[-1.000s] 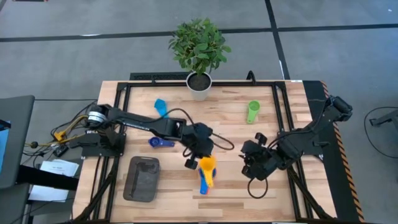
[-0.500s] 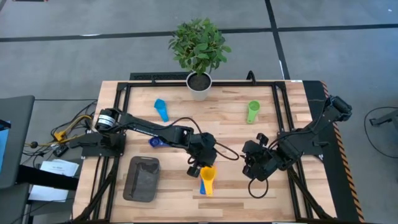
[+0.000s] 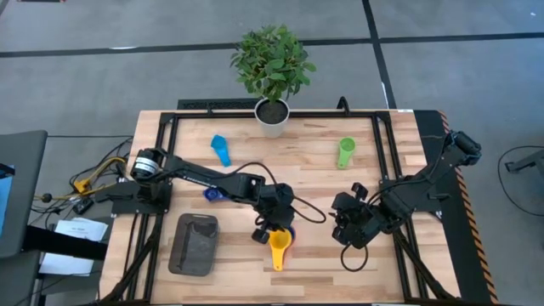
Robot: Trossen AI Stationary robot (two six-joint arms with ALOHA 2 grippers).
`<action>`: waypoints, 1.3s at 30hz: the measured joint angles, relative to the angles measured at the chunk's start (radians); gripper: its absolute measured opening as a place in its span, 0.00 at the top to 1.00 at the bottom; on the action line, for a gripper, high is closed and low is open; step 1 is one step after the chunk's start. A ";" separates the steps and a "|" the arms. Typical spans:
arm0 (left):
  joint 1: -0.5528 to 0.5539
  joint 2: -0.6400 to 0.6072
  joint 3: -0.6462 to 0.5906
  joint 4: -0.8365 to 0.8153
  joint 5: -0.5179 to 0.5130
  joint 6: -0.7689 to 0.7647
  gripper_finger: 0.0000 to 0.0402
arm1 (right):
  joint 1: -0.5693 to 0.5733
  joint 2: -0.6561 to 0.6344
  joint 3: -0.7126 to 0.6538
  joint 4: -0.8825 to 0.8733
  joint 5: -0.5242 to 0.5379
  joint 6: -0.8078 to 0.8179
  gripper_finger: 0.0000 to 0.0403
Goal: Nest measuring cups in basket
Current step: Stack the yellow measuring cup on top of the blue measuring cup
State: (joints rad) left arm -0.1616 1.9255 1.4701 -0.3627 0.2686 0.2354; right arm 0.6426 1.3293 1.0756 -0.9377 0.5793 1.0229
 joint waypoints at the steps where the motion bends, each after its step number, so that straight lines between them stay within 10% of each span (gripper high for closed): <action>1: -0.002 0.000 0.000 0.000 -0.001 0.008 0.91 | 0.000 0.000 0.000 0.002 0.000 0.002 0.68; 22: -0.009 0.000 0.000 0.021 -0.034 0.032 0.89 | 0.013 0.000 0.000 0.000 0.000 0.024 0.67; 33: -0.009 0.007 0.000 0.018 -0.078 0.013 0.56 | 0.013 0.000 0.000 0.000 0.000 0.025 0.67; 39: -0.008 -0.021 0.000 -0.039 -0.283 -0.020 0.48 | 0.013 0.000 -0.008 0.005 0.023 0.033 0.69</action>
State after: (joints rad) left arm -0.1700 1.9042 1.4700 -0.4017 -0.0141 0.2150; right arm 0.6552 1.3292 1.0681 -0.9328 0.6022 1.0558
